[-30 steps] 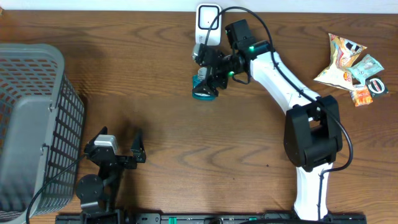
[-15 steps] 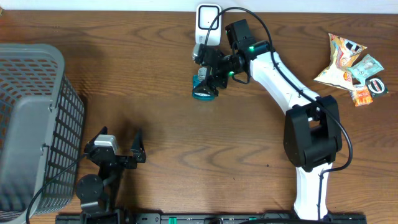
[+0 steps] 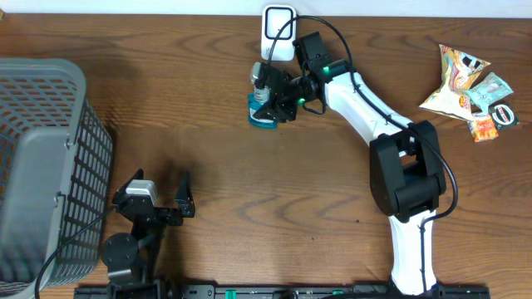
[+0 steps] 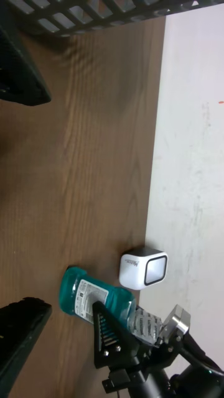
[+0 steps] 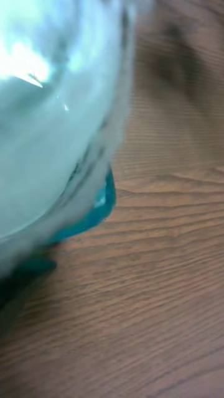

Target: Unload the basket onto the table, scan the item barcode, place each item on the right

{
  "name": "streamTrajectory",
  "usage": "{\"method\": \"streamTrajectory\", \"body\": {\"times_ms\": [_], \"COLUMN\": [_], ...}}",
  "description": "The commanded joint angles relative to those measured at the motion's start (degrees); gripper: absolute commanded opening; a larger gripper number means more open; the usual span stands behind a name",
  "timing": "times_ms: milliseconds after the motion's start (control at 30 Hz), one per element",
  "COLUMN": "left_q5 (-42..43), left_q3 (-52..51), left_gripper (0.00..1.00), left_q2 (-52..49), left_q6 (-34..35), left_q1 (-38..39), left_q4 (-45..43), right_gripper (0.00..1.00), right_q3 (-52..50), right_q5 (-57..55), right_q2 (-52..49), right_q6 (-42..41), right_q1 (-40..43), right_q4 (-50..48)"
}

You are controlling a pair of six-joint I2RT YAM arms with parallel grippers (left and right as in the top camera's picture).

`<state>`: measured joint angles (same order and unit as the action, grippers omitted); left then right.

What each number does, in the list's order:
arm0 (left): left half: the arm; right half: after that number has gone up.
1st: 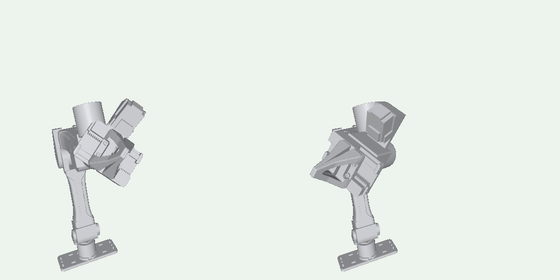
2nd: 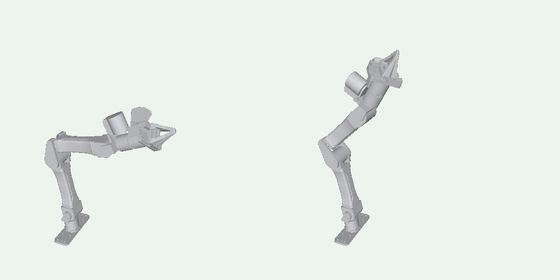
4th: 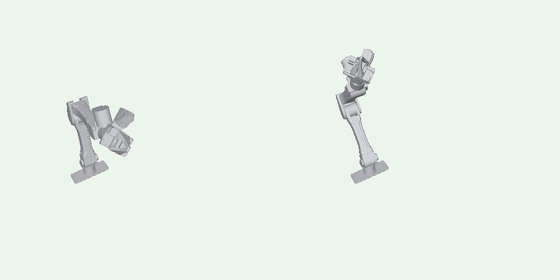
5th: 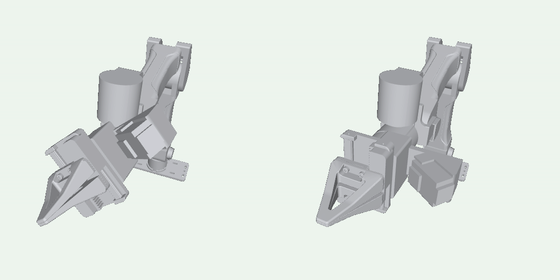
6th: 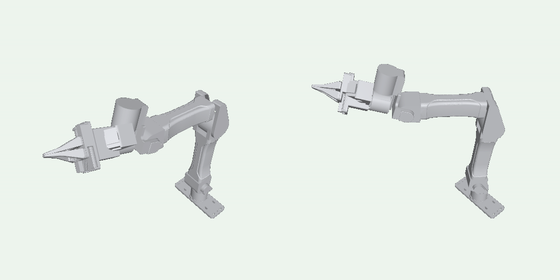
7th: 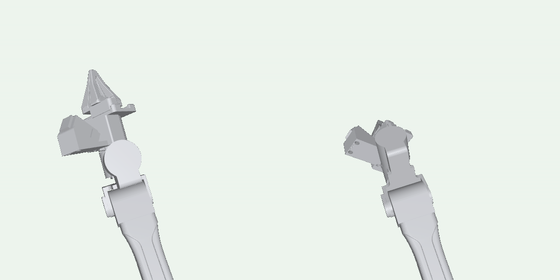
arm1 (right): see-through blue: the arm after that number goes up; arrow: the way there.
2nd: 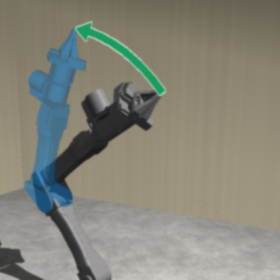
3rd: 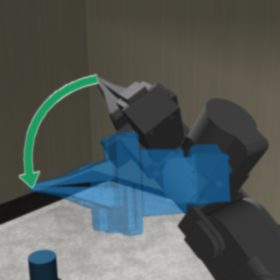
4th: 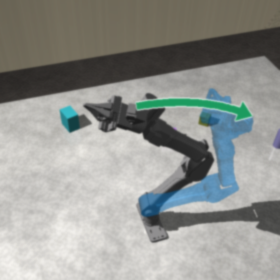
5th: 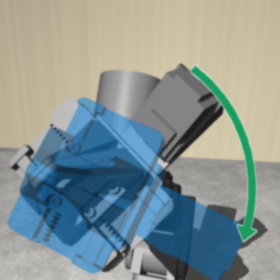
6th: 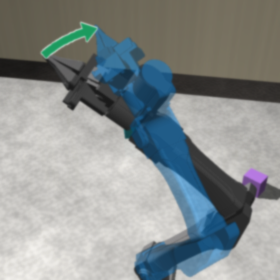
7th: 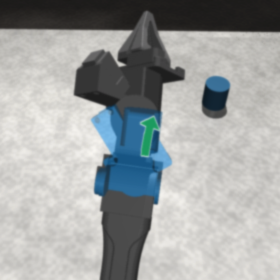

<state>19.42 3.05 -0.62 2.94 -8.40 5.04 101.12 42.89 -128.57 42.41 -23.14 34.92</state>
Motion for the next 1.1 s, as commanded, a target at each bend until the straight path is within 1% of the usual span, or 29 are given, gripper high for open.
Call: {"method": "streamTrajectory", "body": {"times_ms": [0, 33, 100, 267, 400, 500, 700, 867, 933, 1033, 1067], "left_q5": [0.92, 0.92, 0.94, 0.94, 0.94, 0.94, 0.94, 0.94, 0.94, 0.94, 0.94], "left_q3": [-1.01, -1.01, -1.01, -1.01, -1.01, -1.01, -1.01, -1.01, -1.01, -1.01, -1.01], "left_gripper": [0.98, 0.98, 0.98, 0.98, 0.98, 0.98, 0.98, 0.98, 0.98, 0.98, 0.98], "left_q2": [0.28, 0.28, 0.28, 0.28, 0.28, 0.28, 0.28, 0.28, 0.28, 0.28, 0.28], "left_q6": [-0.48, -0.5, -0.5, -0.5, -0.5, -0.5, -0.48, -0.5, -0.5, -0.5, -0.48], "left_q1": [0.11, 0.13, 0.13, 0.13, 0.13, 0.13, 0.13, 0.11, 0.13, 0.13, 0.13], "left_q4": [1.62, 1.6, 1.62, 1.6, 1.6, 1.62, 1.6, 1.6, 1.6, 1.62, 1.6], "right_gripper": [0.67, 0.73, 0.79, 0.8, 0.8, 0.78, 0.6, 0.36, 0.22, 0.12, 0.1], "right_q3": [0.68, 0.83, 0.92, 0.94, 0.94, 0.94, 0.92, 0.92, 0.92, 0.92, 0.92], "right_q5": [-0.5, -0.48, 0.31, 5.9, 6.38, 6.36, 6.36, 6.82, 7.02, 7.26, 7.8], "right_q2": [-1.4, -1.4, -1.27, -0.61, -0.44, -0.44, -0.44, -0.94, -1.29, -1.44, -1.4], "right_q6": [-2.89, -3.26, -3.82, -3.82, -3.8, -3.78, -3.82, -3.85, -4.11, -7.23, -8.57], "right_q1": [-0.24, -0.2, -0.17, -0.11, -0.11, -0.11, -0.11, -0.22, -0.22, -0.22, -0.2], "right_q4": [-0.63, -0.66, -0.63, -0.98, -2.05, -2.49, -5.25, -5.49, -5.31, -5.31, -5.31]}}
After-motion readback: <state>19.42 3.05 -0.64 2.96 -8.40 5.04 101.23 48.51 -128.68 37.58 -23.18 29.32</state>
